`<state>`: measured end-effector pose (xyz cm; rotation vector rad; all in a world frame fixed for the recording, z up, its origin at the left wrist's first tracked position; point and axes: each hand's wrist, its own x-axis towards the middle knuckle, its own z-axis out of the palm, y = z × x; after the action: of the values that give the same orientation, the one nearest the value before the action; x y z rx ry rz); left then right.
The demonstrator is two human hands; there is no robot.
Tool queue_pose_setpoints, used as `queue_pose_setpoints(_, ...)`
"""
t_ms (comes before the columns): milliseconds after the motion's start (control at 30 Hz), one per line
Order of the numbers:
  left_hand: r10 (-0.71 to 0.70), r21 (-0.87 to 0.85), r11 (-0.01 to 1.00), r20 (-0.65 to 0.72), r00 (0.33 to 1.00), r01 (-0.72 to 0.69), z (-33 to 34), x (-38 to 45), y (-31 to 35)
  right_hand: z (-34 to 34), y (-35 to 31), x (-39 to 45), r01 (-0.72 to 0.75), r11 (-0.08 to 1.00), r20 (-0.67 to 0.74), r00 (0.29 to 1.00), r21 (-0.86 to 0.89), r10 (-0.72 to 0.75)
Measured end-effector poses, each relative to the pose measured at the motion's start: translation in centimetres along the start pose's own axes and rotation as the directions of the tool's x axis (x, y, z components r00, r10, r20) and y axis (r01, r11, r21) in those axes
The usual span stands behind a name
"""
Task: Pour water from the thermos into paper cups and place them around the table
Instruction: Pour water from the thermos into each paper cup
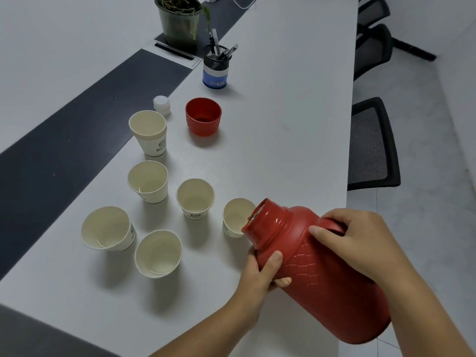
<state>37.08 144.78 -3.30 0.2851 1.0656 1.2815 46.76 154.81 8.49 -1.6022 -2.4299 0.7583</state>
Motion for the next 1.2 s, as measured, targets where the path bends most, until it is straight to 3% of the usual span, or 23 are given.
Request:
queue_pose_setpoints(800,0.007,0.008,1.0,-0.004,1.0,-0.007,0.0,0.0,-0.1,0.1,0.3,-0.2,0.041,0.999,-0.015,0.999,0.014,-0.041)
queue_pose_setpoints(1200,0.118,0.122,0.985,0.033,0.992,-0.121,-0.2,0.1,0.4,0.4,1.9,-1.3,0.054,0.974,-0.086,0.996,0.219,-0.036)
